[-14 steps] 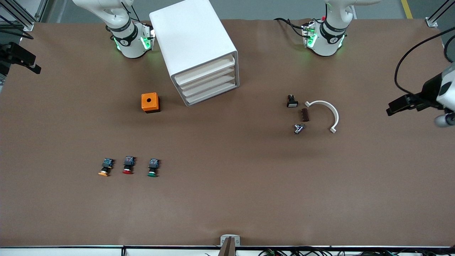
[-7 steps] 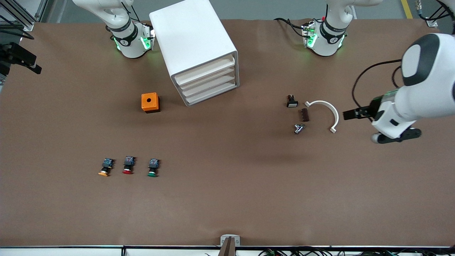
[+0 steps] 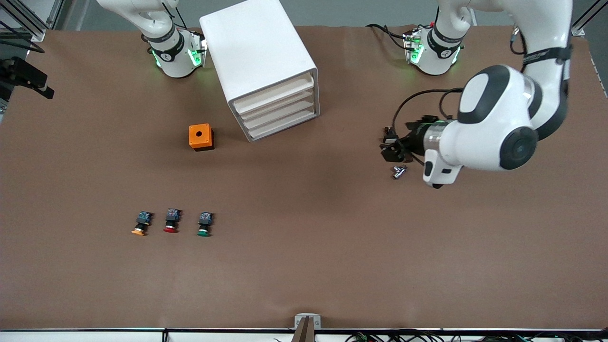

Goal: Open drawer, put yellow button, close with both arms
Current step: 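Hook the left gripper onto the cabinet's top drawer front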

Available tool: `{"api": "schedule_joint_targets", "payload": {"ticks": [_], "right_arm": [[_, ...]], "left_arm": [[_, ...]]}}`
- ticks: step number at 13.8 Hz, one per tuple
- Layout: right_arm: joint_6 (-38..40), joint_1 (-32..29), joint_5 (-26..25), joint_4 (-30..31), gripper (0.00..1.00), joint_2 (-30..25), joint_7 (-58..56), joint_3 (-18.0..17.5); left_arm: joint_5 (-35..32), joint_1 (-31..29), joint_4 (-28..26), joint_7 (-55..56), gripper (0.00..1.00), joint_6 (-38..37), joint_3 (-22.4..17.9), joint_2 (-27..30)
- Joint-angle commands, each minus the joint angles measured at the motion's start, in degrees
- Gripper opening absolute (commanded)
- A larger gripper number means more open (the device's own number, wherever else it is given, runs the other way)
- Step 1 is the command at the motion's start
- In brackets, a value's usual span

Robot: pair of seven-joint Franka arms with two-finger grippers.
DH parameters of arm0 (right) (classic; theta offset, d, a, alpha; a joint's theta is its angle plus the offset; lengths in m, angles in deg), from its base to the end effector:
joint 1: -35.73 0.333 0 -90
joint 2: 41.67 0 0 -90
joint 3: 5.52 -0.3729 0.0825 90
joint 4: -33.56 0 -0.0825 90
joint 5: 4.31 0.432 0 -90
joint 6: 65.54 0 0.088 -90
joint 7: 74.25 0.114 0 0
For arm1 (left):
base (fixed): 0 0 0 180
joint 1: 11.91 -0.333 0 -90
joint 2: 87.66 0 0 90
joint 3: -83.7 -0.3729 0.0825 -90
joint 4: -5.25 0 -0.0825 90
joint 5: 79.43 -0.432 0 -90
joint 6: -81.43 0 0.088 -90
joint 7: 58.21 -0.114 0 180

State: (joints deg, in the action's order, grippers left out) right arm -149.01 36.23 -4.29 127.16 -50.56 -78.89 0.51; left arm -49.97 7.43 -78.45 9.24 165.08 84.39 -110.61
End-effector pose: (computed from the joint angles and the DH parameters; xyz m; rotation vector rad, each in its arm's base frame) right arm 0.5293 -0.0568 0.7198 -3.1228 0.0220 0.0327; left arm 0.6374 -0.2953 0.4757 2.6107 1.2224 -0.9613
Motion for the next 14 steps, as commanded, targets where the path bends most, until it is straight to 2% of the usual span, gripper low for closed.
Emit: {"api": "schedule_joint_targets", "payload": {"ticks": [1, 5, 7, 10, 11, 14], "right_arm": [[-0.29, -1.11, -0.9, 1.06, 1.0, -1.48, 0.77, -0.93], [-0.12, -1.2, -0.9, 1.06, 1.0, -1.48, 0.77, -0.84], [-0.12, -1.2, -0.9, 1.06, 1.0, -1.48, 0.77, -0.84], [-0.2, -1.2, -0.9, 1.06, 1.0, -1.48, 0.77, -0.84], [-0.38, -1.2, -0.9, 1.06, 1.0, -1.48, 0.77, -0.84], [-0.91, -1.29, -0.9, 1.06, 1.0, -1.57, 0.77, -0.84]], "left_arm": [[6.46, 1.31, 4.5, 19.57, 1.0, -3.48, 0.01, -5.42], [13.15, 2.02, 5.04, 44.02, 1.0, -5.25, 4.39, -10.61], [17.28, 2.11, 5.04, 52.13, 1.0, -5.52, 5.46, -12.72], [20.88, 2.11, 4.95, 60.32, 1.0, -5.43, 9.41, -15.53], [23.34, 2.2, 4.95, 62.08, 0.98, -5.43, 9.77, -16.33], [24.68, 3.95, 4.95, 67.71, 0.81, -5.43, 9.86, -18.79]]}}
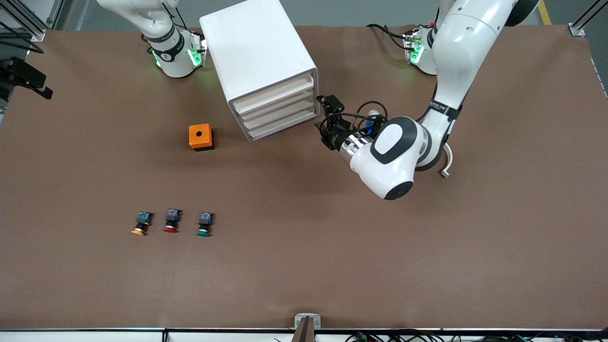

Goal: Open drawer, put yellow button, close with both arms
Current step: 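Hook the left gripper onto the cabinet's top drawer front, then pull the drawer open with the left gripper while the right gripper reaches the buttons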

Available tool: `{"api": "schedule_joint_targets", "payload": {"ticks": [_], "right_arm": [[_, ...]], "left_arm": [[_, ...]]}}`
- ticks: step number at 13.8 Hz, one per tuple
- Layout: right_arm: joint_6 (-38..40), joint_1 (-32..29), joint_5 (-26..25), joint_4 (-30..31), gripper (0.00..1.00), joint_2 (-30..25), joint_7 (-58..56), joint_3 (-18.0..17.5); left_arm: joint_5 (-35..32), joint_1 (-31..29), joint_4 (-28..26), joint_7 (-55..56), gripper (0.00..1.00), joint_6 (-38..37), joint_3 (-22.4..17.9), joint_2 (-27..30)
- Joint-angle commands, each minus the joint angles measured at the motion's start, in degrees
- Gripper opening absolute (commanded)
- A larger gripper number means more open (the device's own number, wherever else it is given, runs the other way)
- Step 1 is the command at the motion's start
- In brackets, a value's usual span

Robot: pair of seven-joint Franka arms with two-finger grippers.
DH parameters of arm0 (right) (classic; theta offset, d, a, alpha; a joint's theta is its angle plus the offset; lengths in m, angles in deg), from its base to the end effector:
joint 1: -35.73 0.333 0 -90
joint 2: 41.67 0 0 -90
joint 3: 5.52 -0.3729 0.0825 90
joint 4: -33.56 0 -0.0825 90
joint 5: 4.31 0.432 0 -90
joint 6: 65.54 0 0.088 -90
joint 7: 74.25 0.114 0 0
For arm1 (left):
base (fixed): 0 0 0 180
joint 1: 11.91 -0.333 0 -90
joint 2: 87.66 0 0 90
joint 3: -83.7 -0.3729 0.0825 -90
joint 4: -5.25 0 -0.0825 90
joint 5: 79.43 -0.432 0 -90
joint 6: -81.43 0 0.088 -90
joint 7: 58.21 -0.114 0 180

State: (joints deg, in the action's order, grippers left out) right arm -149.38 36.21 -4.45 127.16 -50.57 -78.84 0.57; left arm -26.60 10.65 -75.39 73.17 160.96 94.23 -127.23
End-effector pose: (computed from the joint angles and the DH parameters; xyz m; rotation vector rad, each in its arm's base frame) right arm 0.5298 -0.0581 0.7204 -3.1261 0.0260 0.0228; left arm 0.5789 -0.4626 0.3398 -1.3088 -1.8210 1.4551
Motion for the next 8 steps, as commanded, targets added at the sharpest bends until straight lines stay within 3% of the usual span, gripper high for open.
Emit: {"api": "schedule_joint_targets", "payload": {"ticks": [1, 4, 8], "right_arm": [[-0.53, -1.26, -0.74, 1.15, 1.0, -1.56, 0.81, -0.9], [-0.44, -1.35, -0.74, 1.15, 1.0, -1.56, 0.73, -0.9], [-0.27, -1.44, -0.74, 1.06, 1.0, -1.39, 0.73, -0.64]], "left_arm": [[1.58, 1.34, 1.89, 4.84, 0.76, -1.31, 0.01, -3.05], [4.21, 2.4, 1.89, 6.69, 0.64, -1.31, -0.08, -5.16], [5.53, 4.86, 1.63, 6.61, 0.6, -1.22, -0.17, -6.04]]}}
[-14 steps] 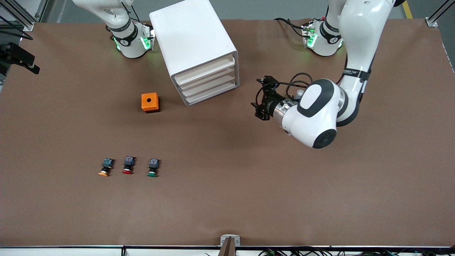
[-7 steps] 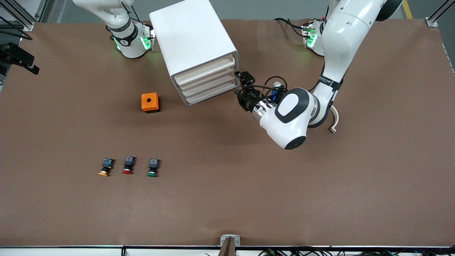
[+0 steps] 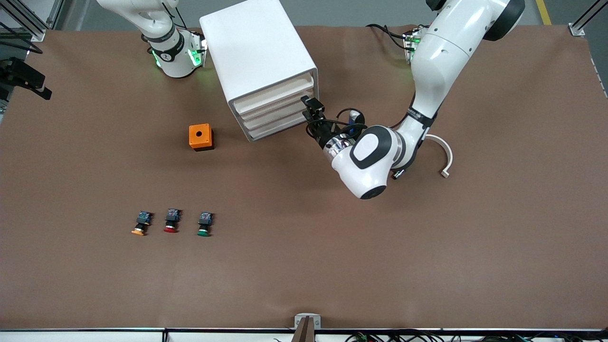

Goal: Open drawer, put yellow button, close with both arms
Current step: 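Pull the drawer open with the left gripper while the right gripper reaches the buttons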

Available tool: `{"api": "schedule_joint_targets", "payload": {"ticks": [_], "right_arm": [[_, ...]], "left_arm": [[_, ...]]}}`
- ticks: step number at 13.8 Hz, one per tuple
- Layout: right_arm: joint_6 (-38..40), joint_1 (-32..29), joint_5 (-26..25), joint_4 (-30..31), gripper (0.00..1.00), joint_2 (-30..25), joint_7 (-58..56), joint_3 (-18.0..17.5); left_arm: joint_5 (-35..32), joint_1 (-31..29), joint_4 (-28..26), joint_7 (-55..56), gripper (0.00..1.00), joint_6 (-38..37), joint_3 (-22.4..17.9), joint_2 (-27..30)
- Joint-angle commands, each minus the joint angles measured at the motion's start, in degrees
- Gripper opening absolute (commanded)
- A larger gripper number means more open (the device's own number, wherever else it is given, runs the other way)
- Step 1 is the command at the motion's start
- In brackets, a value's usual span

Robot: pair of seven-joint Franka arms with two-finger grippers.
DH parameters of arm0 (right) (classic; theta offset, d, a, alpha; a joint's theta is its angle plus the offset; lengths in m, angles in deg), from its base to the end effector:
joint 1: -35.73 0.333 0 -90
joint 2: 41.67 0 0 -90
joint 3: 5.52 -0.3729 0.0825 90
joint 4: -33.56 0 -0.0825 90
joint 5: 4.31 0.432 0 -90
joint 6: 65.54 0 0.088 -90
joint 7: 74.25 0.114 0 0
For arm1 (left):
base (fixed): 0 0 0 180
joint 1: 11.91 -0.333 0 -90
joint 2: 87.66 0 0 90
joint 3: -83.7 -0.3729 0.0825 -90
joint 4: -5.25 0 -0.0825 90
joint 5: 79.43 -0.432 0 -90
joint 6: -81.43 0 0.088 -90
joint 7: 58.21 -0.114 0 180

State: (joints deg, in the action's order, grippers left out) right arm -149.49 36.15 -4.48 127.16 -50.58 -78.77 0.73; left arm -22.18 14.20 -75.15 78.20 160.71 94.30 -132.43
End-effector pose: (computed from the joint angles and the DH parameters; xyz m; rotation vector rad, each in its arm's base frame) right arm 0.5298 -0.0603 0.7206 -3.1263 0.0340 0.0196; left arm 0.5484 -0.5039 0.2847 -1.1297 -1.7420 1.4560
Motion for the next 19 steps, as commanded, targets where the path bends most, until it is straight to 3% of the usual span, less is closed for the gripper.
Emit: {"api": "schedule_joint_targets", "payload": {"ticks": [1, 9, 14, 19], "right_arm": [[-0.16, -1.38, -0.72, 0.98, 1.0, -1.28, 0.57, -0.8], [0.02, -1.82, -0.46, -1.22, 1.0, -0.67, 0.75, -0.36], [0.2, -2.26, -0.63, -1.66, 1.0, 0.3, 0.39, -0.27], [-2.6, -3.66, -0.53, -2.01, 1.0, 12.93, -0.22, -0.19]], "left_arm": [[1.11, 1.84, 1.3, 1.5, 0.6, -0.98, -0.24, -0.93], [2.17, 6.24, 1.21, 0.97, 0.5, -0.98, -0.24, -3.04], [2.26, 8.35, 1.12, -0.35, 0.27, -0.98, -0.15, -3.04], [2.7, 8.35, 1.03, -0.09, 0.09, -0.98, -0.24, -3.04]]}}
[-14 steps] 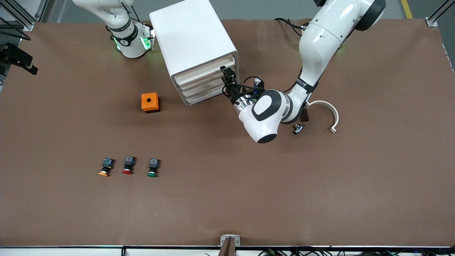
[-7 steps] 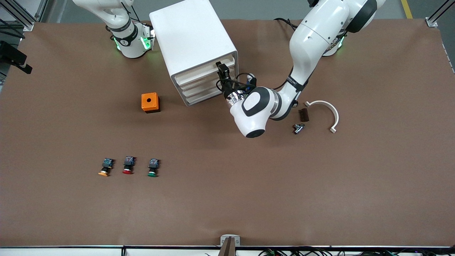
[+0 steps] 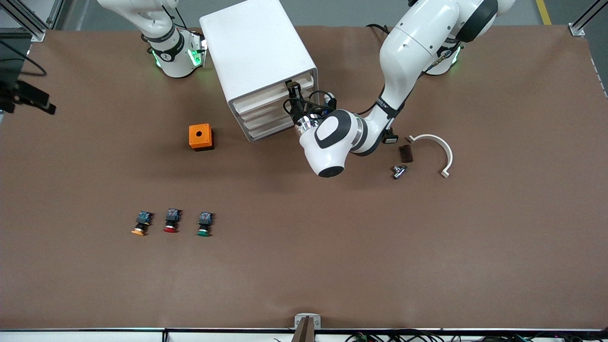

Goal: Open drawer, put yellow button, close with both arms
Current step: 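Pull the drawer open with the left gripper while the right gripper reaches the buttons, then grasp the yellow-capped button with the right gripper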

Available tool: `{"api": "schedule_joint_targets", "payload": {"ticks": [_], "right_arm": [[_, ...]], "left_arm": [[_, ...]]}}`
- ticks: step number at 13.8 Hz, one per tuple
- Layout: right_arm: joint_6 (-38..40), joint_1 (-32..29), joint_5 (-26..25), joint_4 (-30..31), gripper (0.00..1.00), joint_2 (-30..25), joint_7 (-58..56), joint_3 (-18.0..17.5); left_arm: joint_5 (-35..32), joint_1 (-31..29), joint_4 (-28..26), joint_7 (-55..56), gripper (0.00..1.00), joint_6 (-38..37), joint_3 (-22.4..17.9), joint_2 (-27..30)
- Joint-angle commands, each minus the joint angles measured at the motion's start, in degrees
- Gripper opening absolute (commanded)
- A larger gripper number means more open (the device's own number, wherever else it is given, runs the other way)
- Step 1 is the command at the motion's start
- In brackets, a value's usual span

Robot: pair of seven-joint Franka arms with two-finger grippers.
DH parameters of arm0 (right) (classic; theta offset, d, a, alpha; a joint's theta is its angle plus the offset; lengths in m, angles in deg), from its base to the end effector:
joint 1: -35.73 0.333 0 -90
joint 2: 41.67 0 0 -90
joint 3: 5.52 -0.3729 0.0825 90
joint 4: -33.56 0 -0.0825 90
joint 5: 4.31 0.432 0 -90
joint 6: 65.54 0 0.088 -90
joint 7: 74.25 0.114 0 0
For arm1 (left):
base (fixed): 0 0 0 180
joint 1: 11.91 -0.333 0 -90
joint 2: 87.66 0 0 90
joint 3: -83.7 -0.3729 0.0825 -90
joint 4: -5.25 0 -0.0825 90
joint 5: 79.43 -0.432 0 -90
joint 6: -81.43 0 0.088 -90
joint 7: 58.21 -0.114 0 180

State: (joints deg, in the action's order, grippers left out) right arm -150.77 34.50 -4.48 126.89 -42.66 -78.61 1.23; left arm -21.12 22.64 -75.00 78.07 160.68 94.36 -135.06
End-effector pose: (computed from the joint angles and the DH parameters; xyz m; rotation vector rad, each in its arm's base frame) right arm 0.5785 -0.0821 0.6480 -3.1217 0.0985 0.1933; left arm 0.4664 -0.5795 0.2550 -1.1770 -1.6034 1.3806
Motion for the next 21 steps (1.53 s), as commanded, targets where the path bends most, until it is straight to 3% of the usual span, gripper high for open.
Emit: {"api": "schedule_joint_targets", "payload": {"ticks": [1, 4, 9, 13, 18, 19, 20, 21], "right_arm": [[-3.78, -2.1, -0.71, -1.75, 1.0, 7.74, -0.9, -0.68], [-13.16, -2.64, 0.26, 1.75, 0.99, 11.97, -0.48, -0.68], [-39.17, -1.23, 2.44, 13.62, 1.0, 19.08, 6.73, -1.12], [-51.15, 0.09, 5.7, 14.34, 1.0, 27.7, 8.14, -1.12], [-60.74, 2.11, 6.15, 13.64, 1.0, 34.2, 9.46, -1.12], [-62.84, 2.29, 6.23, 13.2, 1.0, 35.96, 9.46, -1.12], [-64.61, 2.46, 6.93, 12.93, 1.0, 37.54, 9.46, -1.21], [-64.8, 2.9, 7.89, 12.41, 1.0, 38.25, 9.46, -1.21]], "left_arm": [[1.72, -0.26, 0.88, 0.04, 0.09, -0.94, -0.29, -0.42], [2.86, -2.28, 0.97, -0.05, 0.1, -0.94, -0.38, -0.42], [3.3, -6.76, 1.14, 0.13, 0.13, -0.59, -0.82, -1.2], [3.92, -10.62, 1.41, 0.22, 0.14, 0.37, -0.82, -1.91], [3.92, -13.27, 1.41, 0.22, 0.16, 0.64, -0.82, -2.0], [3.92, -13.53, 1.41, -0.13, 0.19, 0.64, -0.82, -1.91], [3.83, -13.62, 1.41, -0.66, 0.28, 0.64, -0.82, -1.74], [3.83, -13.62, 1.41, -3.01, 0.48, 0.64, -0.82, -1.56]]}}
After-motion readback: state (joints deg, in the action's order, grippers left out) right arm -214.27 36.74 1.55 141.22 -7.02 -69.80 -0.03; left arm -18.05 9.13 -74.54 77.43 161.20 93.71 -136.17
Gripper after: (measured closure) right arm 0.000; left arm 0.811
